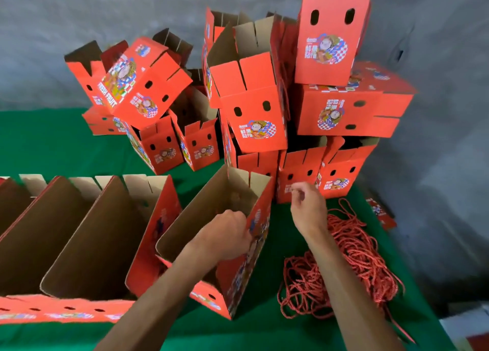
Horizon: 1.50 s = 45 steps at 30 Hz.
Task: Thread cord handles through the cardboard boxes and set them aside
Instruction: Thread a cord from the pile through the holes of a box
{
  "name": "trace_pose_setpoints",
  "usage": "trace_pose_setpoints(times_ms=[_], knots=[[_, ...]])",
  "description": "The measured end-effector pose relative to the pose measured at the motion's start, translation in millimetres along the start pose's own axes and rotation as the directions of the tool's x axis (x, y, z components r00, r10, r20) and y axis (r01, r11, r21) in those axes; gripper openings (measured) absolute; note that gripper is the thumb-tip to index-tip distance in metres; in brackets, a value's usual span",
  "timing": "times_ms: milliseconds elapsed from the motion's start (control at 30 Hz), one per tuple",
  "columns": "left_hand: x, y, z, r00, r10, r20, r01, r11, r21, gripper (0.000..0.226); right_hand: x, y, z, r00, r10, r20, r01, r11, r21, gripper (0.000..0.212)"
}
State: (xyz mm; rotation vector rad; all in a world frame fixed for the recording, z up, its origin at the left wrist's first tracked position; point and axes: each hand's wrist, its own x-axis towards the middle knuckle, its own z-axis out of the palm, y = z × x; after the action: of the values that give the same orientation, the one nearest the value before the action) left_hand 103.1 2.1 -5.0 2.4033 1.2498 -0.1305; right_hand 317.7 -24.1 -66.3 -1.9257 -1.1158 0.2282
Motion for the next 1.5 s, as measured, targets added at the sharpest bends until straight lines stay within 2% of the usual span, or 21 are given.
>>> trace_pose_setpoints(times_ms=[67,100,200,267,367,467,533,633,767,833,900,933,1033,1133,1200,1300,1367,1500], knots=[[2.9,-4.6,-1.1,0.995,-0.034,0.097,0.037,0.999,-0.031,0.021,-9.1,26.8,5.5,0.959,0.208,0.194,-0.195,0.977,-0.085,0.025],[4.9,-5.9,-1.2,0.989,-0.043,0.141,0.05,0.998,-0.047,0.022,-16.1,39.6,9.2,0.923,0.256,0.289,-0.219,0.964,-0.152,0.028],[14.2,-4.1,-0.9,0.975,-0.052,0.217,0.083,0.988,-0.133,0.013,-44.0,71.4,21.9,0.83,0.301,0.469,-0.161,0.935,-0.315,0.031],[24.6,-0.1,-1.2,0.986,-0.033,0.166,0.076,0.964,-0.255,0.018,-60.9,88.3,34.1,0.787,0.299,0.54,-0.104,0.926,-0.362,0.026],[41.4,8.7,-2.5,0.986,-0.065,0.151,0.131,0.865,-0.484,0.024,-74.2,102.2,52.4,0.774,0.321,0.545,-0.048,0.889,-0.456,0.027],[53.4,11.9,-1.5,0.938,-0.16,0.307,0.328,0.692,-0.643,0.037,-74.6,106.5,65.3,0.802,0.364,0.474,-0.078,0.85,-0.521,0.022],[56.7,6.0,-0.6,0.884,-0.22,0.412,0.462,0.546,-0.699,0.042,-73.8,107.9,71.8,0.805,0.4,0.438,-0.121,0.833,-0.54,0.019],[55.5,-7.4,0.9,0.831,-0.242,0.501,0.556,0.385,-0.736,0.043,-74.9,106.2,75.5,0.769,0.474,0.428,-0.193,0.811,-0.552,0.016],[53.5,-18.5,2.5,0.828,-0.226,0.513,0.56,0.308,-0.769,0.046,-78.6,103.1,72.6,0.716,0.508,0.478,-0.212,0.811,-0.545,0.022],[52.5,-20.0,2.6,0.828,-0.22,0.516,0.56,0.291,-0.775,0.047,-77.2,101.0,70.0,0.754,0.458,0.471,-0.229,0.855,-0.465,0.033],[50.7,-19.7,1.2,0.822,-0.215,0.527,0.569,0.276,-0.775,0.047,-73.7,93.4,68.8,0.831,0.334,0.444,-0.228,0.934,-0.275,0.041],[49.5,-18.0,-0.1,0.818,-0.216,0.533,0.575,0.276,-0.771,0.048,-70.3,86.4,68.8,0.857,0.294,0.424,-0.247,0.955,-0.164,0.038],[46.7,-12.4,-2.6,0.815,-0.227,0.534,0.58,0.314,-0.752,0.053,-58.4,59.5,71.5,0.885,0.26,0.386,-0.315,0.945,0.085,0.011],[46.0,-10.1,1.5,0.821,-0.241,0.518,0.571,0.337,-0.748,0.06,-53.9,38.4,80.0,0.914,0.178,0.364,-0.299,0.903,0.31,0.009],[47.0,-10.6,5.7,0.828,-0.222,0.515,0.561,0.327,-0.76,0.059,-54.7,27.4,84.9,0.907,0.16,0.39,-0.334,0.837,0.434,0.011],[50.0,-15.2,11.3,0.853,-0.196,0.484,0.521,0.284,-0.805,0.059,-52.3,16.6,89.3,0.862,0.209,0.462,-0.466,0.684,0.561,0.019],[51.9,-20.3,13.9,0.864,-0.179,0.471,0.503,0.268,-0.821,0.061,-48.6,12.8,87.9,0.826,0.241,0.51,-0.538,0.606,0.586,0.012],[56.3,-30.9,16.3,0.872,-0.156,0.464,0.489,0.271,-0.829,0.067,-46.6,9.5,86.0,0.811,0.267,0.52,-0.565,0.588,0.579,0.004]])
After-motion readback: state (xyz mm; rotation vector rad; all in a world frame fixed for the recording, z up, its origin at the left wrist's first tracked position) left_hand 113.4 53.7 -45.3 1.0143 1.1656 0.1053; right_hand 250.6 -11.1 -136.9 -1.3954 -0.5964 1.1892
